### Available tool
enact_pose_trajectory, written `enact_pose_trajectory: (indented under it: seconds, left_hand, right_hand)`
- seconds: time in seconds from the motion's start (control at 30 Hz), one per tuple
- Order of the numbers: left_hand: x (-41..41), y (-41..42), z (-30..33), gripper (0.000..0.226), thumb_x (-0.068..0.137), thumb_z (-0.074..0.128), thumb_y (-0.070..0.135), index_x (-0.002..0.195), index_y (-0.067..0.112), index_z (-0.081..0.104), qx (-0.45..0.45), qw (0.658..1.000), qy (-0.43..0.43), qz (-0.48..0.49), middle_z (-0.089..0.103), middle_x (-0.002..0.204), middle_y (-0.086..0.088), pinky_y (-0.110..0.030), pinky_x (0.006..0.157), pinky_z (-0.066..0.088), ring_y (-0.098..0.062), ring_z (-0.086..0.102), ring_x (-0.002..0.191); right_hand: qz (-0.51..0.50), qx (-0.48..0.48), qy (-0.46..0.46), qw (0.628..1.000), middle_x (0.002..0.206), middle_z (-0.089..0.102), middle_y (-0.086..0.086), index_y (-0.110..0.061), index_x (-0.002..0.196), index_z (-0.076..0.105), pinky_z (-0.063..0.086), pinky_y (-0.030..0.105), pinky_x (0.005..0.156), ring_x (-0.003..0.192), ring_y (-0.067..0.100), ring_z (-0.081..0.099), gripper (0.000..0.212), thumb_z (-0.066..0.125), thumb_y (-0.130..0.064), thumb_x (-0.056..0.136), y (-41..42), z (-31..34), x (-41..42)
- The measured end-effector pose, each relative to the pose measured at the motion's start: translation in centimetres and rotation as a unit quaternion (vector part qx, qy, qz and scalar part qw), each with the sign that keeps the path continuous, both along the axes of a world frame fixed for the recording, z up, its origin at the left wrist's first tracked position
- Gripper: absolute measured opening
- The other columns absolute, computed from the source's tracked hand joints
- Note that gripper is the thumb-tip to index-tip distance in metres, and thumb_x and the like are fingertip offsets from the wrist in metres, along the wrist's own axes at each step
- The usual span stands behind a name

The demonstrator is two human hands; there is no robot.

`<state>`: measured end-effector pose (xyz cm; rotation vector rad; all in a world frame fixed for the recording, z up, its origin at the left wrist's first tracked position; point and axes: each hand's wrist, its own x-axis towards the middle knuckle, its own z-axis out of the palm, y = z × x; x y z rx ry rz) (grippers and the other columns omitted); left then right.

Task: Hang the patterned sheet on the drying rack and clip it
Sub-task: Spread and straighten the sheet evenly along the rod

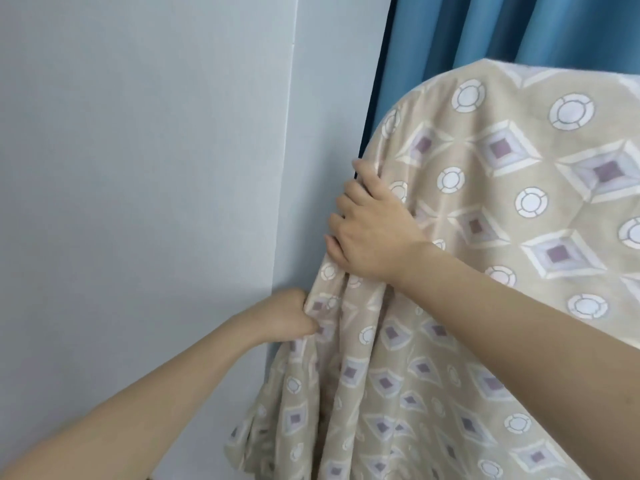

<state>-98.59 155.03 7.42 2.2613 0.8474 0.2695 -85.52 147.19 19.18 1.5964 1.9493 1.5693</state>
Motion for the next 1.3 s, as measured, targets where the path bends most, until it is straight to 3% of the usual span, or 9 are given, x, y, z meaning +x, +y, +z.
enact_pose_trajectory:
  seconds: [0.13,0.3,0.47,0.7,0.8,0.93,1.0,1.1,1.3]
  left_hand:
    - [-2.5,-0.3,-2.1,0.015,0.068,0.056,0.023,0.066,0.017,0.043,0.014,0.997,-0.075,0.002,0.046,0.062,0.007,-0.028,0.055,0.033,-0.01,0.043,0.057]
    - [-5.9,-0.7,-4.5,0.019,0.067,0.059,0.032,0.061,0.017,0.049,0.093,0.995,0.021,0.042,0.055,0.064,-0.001,-0.027,0.052,0.036,-0.017,0.055,0.06]
    - [-8.8,-0.8,-6.3,0.009,0.075,0.056,0.013,0.076,0.017,0.048,0.209,0.949,-0.071,0.225,0.052,0.071,0.003,-0.033,0.054,0.037,-0.021,0.05,0.069]
    - [-12.4,-1.4,-8.4,0.014,0.08,0.057,0.019,0.092,0.014,0.058,-0.218,0.917,-0.28,0.182,0.059,0.082,-0.003,-0.035,0.074,0.04,-0.018,0.055,0.077]
    - [-13.1,-1.7,-10.0,0.042,0.091,0.062,0.011,0.132,0.013,0.054,-0.297,0.939,-0.162,-0.062,0.063,0.126,-0.01,-0.035,0.101,0.045,-0.024,0.06,0.117]
    - [-12.2,-3.2,-15.5,0.071,0.077,0.076,0.032,0.141,0.026,0.045,-0.26,0.957,0.116,-0.062,0.055,0.137,0.01,-0.032,0.107,0.041,-0.012,0.053,0.124]
    - [-12.2,-3.9,-18.2,0.076,0.078,0.075,0.029,0.144,0.031,0.036,-0.349,0.912,0.196,-0.09,0.048,0.138,0.01,-0.036,0.106,0.041,-0.014,0.046,0.128]
    - [-12.3,-3.9,-20.9,0.076,0.077,0.064,0.024,0.146,0.036,0.033,-0.485,0.869,0.097,-0.007,0.037,0.147,0.007,-0.038,0.111,0.032,-0.014,0.032,0.138]
    - [-8.0,-3.5,-20.8,0.089,0.08,0.077,0.033,0.15,0.019,0.024,-0.447,0.828,-0.169,0.292,0.04,0.147,-0.006,-0.029,0.093,0.036,-0.024,0.044,0.129]
  right_hand:
    - [0.032,-0.04,0.007,0.999,0.065,0.056,0.013,-0.005,0.069,0.067,0.022,0.054,0.112,0.08,0.034,0.054,0.04,0.048,-0.034,0.088,-0.4,-3.8,-1.4]
    - [0.069,-0.083,0.022,0.994,0.066,0.058,0.009,-0.009,0.072,0.068,0.025,0.05,0.109,0.077,0.031,0.053,0.043,0.054,-0.048,0.084,-0.7,-4.8,-2.4]
    - [0.057,-0.057,0.019,0.997,0.059,0.058,0.004,-0.013,0.066,0.064,0.026,0.045,0.104,0.071,0.029,0.054,0.024,0.066,-0.033,0.078,0.0,-4.5,-2.7]
    - [-0.003,-0.077,0.072,0.994,0.059,0.057,-0.003,-0.02,0.079,0.069,0.024,0.044,0.106,0.07,0.027,0.054,0.009,0.065,-0.02,0.071,-0.2,-4.9,-3.3]
    - [-0.016,-0.226,0.11,0.968,0.097,0.065,-0.004,-0.028,0.115,0.06,0.018,0.041,0.111,0.101,0.024,0.055,0.031,0.048,-0.037,0.089,-0.9,-6.4,-5.0]
    - [-0.019,-0.317,0.118,0.941,0.104,0.059,-0.006,-0.029,0.116,0.059,0.017,0.039,0.11,0.108,0.02,0.05,0.039,0.042,-0.053,0.09,-1.8,-9.7,-6.6]
    - [-0.028,-0.326,0.133,0.935,0.105,0.061,-0.006,-0.029,0.117,0.061,0.014,0.039,0.111,0.11,0.021,0.05,0.048,0.035,-0.061,0.092,-2.2,-11.0,-6.9]
    - [-0.036,-0.324,0.128,0.937,0.096,0.063,-0.005,-0.027,0.1,0.062,0.016,0.038,0.103,0.104,0.023,0.055,0.034,0.036,-0.049,0.097,-2.1,-12.6,-7.2]
    - [-0.106,-0.331,0.081,0.934,0.09,0.049,-0.001,-0.017,0.115,0.053,0.027,0.037,0.092,0.103,0.025,0.051,0.028,0.045,-0.016,0.088,-2.4,-13.9,-7.6]
